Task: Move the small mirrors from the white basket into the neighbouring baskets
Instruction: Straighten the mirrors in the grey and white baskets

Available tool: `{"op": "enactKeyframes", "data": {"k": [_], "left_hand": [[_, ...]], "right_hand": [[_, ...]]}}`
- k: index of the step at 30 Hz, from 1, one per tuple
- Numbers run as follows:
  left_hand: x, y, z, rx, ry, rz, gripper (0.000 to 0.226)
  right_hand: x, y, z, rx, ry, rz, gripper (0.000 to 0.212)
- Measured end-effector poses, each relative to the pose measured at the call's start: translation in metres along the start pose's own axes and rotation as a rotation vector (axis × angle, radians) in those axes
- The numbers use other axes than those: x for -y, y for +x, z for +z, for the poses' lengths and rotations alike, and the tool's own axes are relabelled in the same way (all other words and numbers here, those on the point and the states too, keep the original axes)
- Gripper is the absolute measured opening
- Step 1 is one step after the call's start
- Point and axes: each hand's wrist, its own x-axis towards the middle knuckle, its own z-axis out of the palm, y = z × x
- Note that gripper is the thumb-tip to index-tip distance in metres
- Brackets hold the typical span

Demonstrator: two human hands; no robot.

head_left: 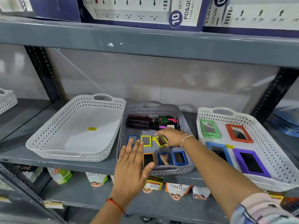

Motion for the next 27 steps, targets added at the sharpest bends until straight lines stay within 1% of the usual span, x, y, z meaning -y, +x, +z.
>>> {"op": "enactKeyframes", "data": {"k": [2, 7, 10, 12, 18, 21, 24, 25, 27], "left_hand": [[0.0, -0.001, 0.0, -0.004, -0.007, -0.001, 0.072], [0.0, -0.001, 0.001, 0.002, 0.003, -0.01, 0.073], [0.0, -0.001, 0.002, 0.003, -0.001, -0.012, 0.073], [0.0, 0.0, 0.002, 0.0, 0.0, -0.014, 0.073], [0.0, 0.0, 0.001, 0.005, 0.004, -0.017, 0.074], [-0.001, 0.0, 0.0, 0.009, 0.005, -0.019, 0.075], [-0.001, 0.0, -0.001, 0.009, 0.003, -0.015, 0.074], [-0.001, 0.0, -0.001, 0.01, 0.004, -0.014, 0.074], [-0.001, 0.0, -0.001, 0.012, 0.008, -0.016, 0.074]], "right_hand": [[0.0, 0.003, 0.001, -0.002, -0.023, -0.009, 0.069], [0.001, 0.007, 0.003, -0.05, 0.009, -0.024, 0.053], [0.001, 0.011, 0.001, -0.07, 0.04, -0.023, 0.052], [0.003, 0.012, 0.001, -0.067, 0.015, -0.03, 0.05], [0.005, 0.014, 0.005, -0.084, 0.006, -0.018, 0.036], [0.006, 0.014, 0.005, -0.069, 0.01, -0.011, 0.04], [0.003, 0.005, -0.006, -0.086, 0.069, -0.004, 0.063], [0.0, 0.001, -0.012, -0.111, 0.113, 0.0, 0.065], [-0.009, -0.01, -0.025, -0.161, 0.155, 0.018, 0.06]]}}
